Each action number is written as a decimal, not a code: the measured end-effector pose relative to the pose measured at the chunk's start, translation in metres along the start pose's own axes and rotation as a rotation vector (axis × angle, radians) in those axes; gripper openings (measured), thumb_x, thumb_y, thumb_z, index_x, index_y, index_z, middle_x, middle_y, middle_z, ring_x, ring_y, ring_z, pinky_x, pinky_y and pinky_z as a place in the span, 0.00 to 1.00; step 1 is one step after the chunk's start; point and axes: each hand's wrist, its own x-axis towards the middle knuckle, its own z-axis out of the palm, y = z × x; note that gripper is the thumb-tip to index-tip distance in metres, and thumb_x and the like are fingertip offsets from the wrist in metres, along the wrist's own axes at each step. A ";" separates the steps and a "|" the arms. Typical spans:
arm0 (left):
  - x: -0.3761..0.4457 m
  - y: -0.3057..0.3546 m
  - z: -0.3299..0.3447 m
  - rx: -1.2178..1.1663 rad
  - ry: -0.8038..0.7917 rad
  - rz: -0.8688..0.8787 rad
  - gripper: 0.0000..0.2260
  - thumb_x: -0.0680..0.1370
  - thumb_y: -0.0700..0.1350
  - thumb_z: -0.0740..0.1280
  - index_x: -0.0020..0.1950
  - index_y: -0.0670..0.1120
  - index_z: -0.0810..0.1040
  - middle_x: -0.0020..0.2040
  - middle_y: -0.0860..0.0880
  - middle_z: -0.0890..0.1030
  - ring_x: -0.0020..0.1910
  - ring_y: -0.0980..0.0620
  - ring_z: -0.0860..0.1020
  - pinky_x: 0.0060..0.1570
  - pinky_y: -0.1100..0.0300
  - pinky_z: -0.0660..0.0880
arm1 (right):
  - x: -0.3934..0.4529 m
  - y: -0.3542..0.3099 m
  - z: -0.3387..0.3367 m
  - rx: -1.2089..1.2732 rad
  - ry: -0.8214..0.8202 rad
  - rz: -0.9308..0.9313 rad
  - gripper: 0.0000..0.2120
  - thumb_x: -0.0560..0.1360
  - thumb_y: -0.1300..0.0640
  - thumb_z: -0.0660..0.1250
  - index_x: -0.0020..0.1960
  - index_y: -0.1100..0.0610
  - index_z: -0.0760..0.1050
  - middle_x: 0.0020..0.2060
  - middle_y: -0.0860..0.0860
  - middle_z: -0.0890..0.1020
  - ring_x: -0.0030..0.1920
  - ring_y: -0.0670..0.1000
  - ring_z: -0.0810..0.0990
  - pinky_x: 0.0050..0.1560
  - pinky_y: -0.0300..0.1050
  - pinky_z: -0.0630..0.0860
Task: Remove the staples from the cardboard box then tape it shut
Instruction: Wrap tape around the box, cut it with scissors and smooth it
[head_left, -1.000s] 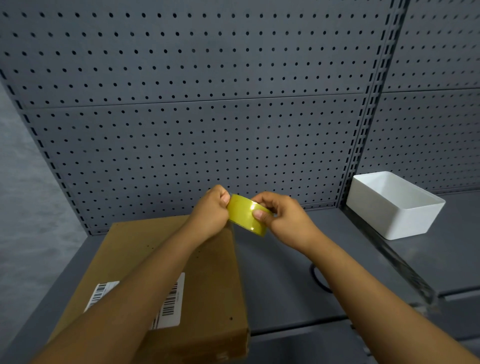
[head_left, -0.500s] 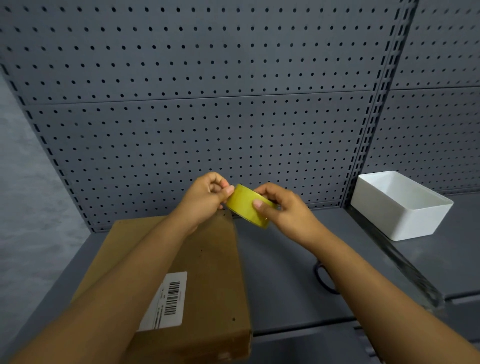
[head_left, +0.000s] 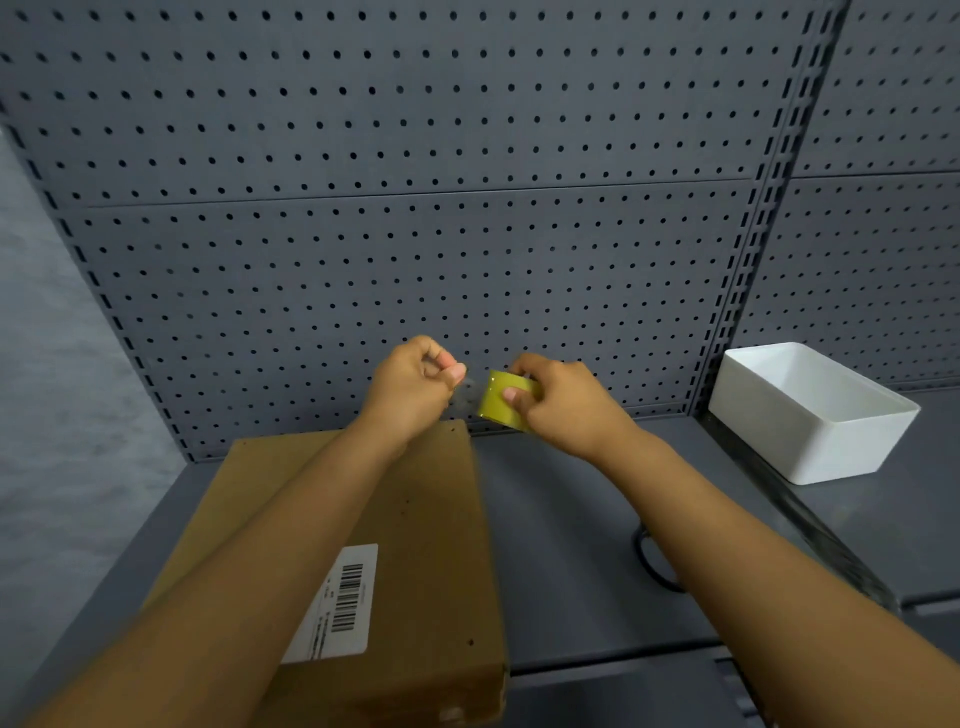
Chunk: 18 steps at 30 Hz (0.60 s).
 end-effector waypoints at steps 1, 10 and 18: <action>-0.001 -0.002 -0.004 -0.018 -0.001 -0.033 0.03 0.78 0.43 0.67 0.45 0.45 0.76 0.39 0.46 0.79 0.37 0.52 0.76 0.43 0.58 0.75 | 0.001 0.001 0.000 0.048 -0.017 0.001 0.09 0.79 0.51 0.62 0.56 0.53 0.74 0.42 0.54 0.78 0.42 0.54 0.77 0.39 0.44 0.73; -0.007 -0.019 -0.003 0.013 -0.076 -0.256 0.04 0.76 0.44 0.70 0.46 0.44 0.78 0.36 0.48 0.81 0.37 0.52 0.77 0.38 0.62 0.75 | 0.010 0.007 0.024 0.088 -0.042 0.120 0.17 0.75 0.42 0.65 0.35 0.53 0.72 0.30 0.51 0.74 0.34 0.52 0.74 0.35 0.44 0.69; -0.010 -0.019 0.005 0.071 -0.048 -0.217 0.03 0.78 0.41 0.67 0.44 0.43 0.77 0.37 0.47 0.80 0.35 0.53 0.78 0.41 0.60 0.77 | 0.015 0.009 0.029 -0.214 -0.056 0.005 0.16 0.77 0.42 0.61 0.48 0.55 0.75 0.36 0.53 0.74 0.42 0.59 0.76 0.37 0.44 0.68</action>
